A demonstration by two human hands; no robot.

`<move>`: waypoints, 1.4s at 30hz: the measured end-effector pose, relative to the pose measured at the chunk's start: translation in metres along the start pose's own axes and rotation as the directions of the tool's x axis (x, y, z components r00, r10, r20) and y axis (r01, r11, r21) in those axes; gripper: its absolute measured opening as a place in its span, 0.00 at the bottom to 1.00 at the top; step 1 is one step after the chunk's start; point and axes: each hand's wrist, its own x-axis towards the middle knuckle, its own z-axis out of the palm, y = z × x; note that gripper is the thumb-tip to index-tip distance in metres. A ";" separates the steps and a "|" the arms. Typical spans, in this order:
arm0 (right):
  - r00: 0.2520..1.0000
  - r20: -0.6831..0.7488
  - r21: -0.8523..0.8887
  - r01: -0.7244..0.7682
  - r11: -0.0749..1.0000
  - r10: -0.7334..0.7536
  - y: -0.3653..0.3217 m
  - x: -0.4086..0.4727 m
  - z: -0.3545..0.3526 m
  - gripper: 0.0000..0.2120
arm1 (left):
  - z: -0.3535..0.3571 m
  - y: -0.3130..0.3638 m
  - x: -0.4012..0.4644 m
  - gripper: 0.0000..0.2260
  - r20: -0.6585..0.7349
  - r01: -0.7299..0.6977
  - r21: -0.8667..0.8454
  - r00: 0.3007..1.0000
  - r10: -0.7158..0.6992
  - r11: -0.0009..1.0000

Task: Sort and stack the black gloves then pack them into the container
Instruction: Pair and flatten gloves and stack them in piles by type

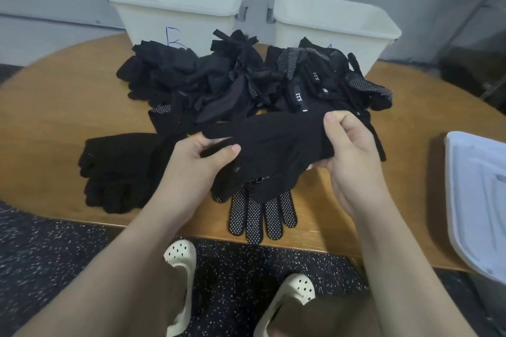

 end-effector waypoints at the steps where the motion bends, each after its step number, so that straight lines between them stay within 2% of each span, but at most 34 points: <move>1: 1.000 -0.010 0.016 0.007 1.000 -0.006 -0.002 0.000 -0.001 0.13 | 0.000 0.000 -0.001 0.06 -0.049 -0.048 0.061 0.997 0.051 0.997; 3: 1.000 -0.014 0.058 0.023 0.998 -0.022 -0.007 -0.001 -0.002 0.13 | 0.002 -0.001 -0.003 0.06 -0.139 -0.134 0.181 0.977 0.161 0.974; 5: 0.999 -0.001 0.089 0.034 0.995 -0.034 -0.012 -0.005 0.000 0.12 | 0.005 0.000 -0.007 0.09 -0.161 -0.233 0.305 0.943 0.291 0.923; 7: 0.999 0.012 0.072 0.032 0.997 -0.033 -0.016 -0.009 0.005 0.12 | 0.008 0.004 -0.014 0.14 -0.073 -0.362 0.363 0.908 0.414 0.858; 9: 0.999 0.033 0.047 0.036 0.998 -0.038 -0.019 -0.012 0.011 0.11 | 0.015 0.008 -0.023 0.19 0.075 -0.452 0.351 0.887 0.456 0.820; 11: 0.997 0.054 0.043 0.048 0.998 -0.051 -0.021 -0.016 0.018 0.11 | 0.024 0.010 -0.030 0.27 0.177 -0.433 0.337 0.901 0.395 0.836; 13: 0.995 0.076 0.039 0.058 0.998 -0.061 -0.024 -0.019 0.023 0.09 | 0.031 0.009 -0.035 0.28 0.167 -0.381 0.305 0.924 0.345 0.873; 18: 0.985 0.156 0.005 0.079 0.997 -0.078 -0.029 -0.025 0.032 0.09 | 0.030 0.014 -0.036 0.15 0.039 -0.396 0.281 0.915 0.402 0.874; 20: 0.985 0.130 -0.033 0.116 0.993 -0.111 -0.029 -0.025 0.033 0.10 | 0.024 0.017 -0.036 0.09 -0.013 -0.400 0.234 0.910 0.414 0.886; 24: 0.975 0.127 -0.167 0.201 0.965 -0.181 -0.031 -0.027 0.030 0.09 | 0.012 0.028 -0.039 0.22 -0.046 -0.352 0.128 0.932 0.360 0.927; 26: 0.968 0.215 -0.186 0.173 0.967 -0.131 -0.032 -0.028 0.027 0.18 | 0.007 0.029 -0.040 0.20 -0.047 -0.345 0.077 0.936 0.349 0.936; 27: 0.957 0.268 -0.204 0.165 0.965 -0.107 -0.031 -0.029 0.026 0.21 | 0.004 0.029 -0.040 0.19 -0.033 -0.335 0.057 0.941 0.337 0.941; 29: 0.937 0.342 -0.217 0.156 0.964 -0.074 -0.030 -0.034 0.025 0.19 | 0.003 0.032 -0.044 0.19 0.002 -0.309 0.025 0.951 0.309 0.951; 31: 0.936 0.345 -0.144 0.120 0.982 -0.063 -0.031 -0.042 0.026 0.11 | 0.002 0.036 -0.049 0.23 0.054 -0.269 0.034 0.962 0.267 0.963; 36: 0.938 0.347 0.002 -0.020 1.000 0.018 -0.028 -0.057 0.019 0.08 | -0.007 0.038 -0.056 0.20 0.180 -0.206 0.019 0.963 0.199 0.978; 39: 0.953 0.297 0.041 -0.067 0.997 0.052 -0.017 -0.057 0.012 0.08 | -0.013 0.036 -0.054 0.25 0.296 -0.149 0.108 0.949 0.111 0.983; 42: 0.975 0.221 -0.087 -0.009 0.996 0.028 0.000 -0.049 0.003 0.13 | -0.014 0.028 -0.047 0.25 0.353 -0.102 0.265 0.936 0.002 0.959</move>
